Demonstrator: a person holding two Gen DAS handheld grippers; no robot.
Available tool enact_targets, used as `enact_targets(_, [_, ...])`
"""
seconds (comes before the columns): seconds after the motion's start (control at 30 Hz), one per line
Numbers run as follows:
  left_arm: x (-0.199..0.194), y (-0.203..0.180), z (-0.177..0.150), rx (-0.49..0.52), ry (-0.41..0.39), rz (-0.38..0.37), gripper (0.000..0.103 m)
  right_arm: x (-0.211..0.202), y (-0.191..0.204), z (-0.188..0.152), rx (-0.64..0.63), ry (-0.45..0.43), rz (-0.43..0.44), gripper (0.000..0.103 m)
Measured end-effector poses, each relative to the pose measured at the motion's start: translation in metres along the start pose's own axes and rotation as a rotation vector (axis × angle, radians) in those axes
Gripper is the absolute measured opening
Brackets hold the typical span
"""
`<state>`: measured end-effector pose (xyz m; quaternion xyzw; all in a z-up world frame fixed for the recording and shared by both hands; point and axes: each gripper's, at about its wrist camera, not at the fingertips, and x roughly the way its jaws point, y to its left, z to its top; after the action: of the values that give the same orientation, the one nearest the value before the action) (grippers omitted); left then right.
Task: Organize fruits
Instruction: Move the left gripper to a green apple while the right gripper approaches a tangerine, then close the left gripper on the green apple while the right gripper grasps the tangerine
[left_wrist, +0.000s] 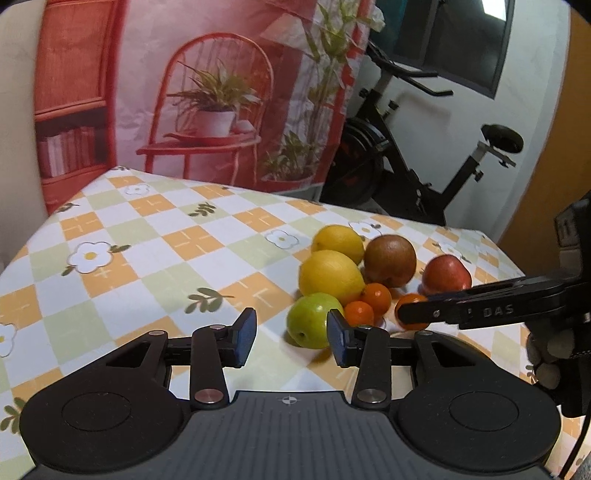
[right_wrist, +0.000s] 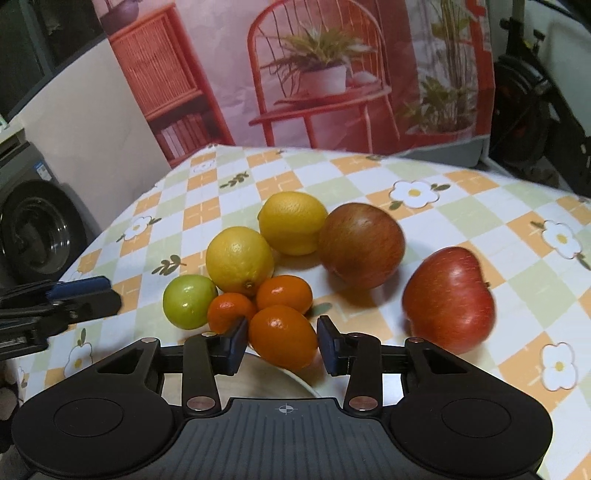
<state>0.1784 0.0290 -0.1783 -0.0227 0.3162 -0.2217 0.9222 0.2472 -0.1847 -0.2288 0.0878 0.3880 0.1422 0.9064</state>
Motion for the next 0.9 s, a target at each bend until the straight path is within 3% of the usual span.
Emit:
enact_targets(0.1, [0.009, -0.003, 0.001, 0.013, 0.010, -0.018, 0.049, -0.010, -0.002, -0.004, -0.006, -0.024, -0.007, 0.037])
enact_targets(0.17, [0.015, -0.006, 0.002, 0.025, 0.012, -0.023, 0.059, -0.016, -0.005, -0.008, -0.004, -0.038, -0.009, 0.037])
enact_targets(0.23, [0.022, -0.005, 0.002, 0.029, 0.010, -0.025, 0.062, -0.021, -0.007, -0.011, 0.001, -0.049, -0.012, 0.037])
enact_targets(0.43, [0.038, 0.000, 0.004, -0.020, 0.031, -0.050, 0.062, -0.033, -0.010, -0.021, 0.001, -0.078, -0.013, 0.037])
enact_targets(0.9, [0.060, -0.004, 0.003, -0.028, 0.071, -0.079, 0.061, -0.046, -0.018, -0.034, 0.044, -0.118, -0.011, 0.037])
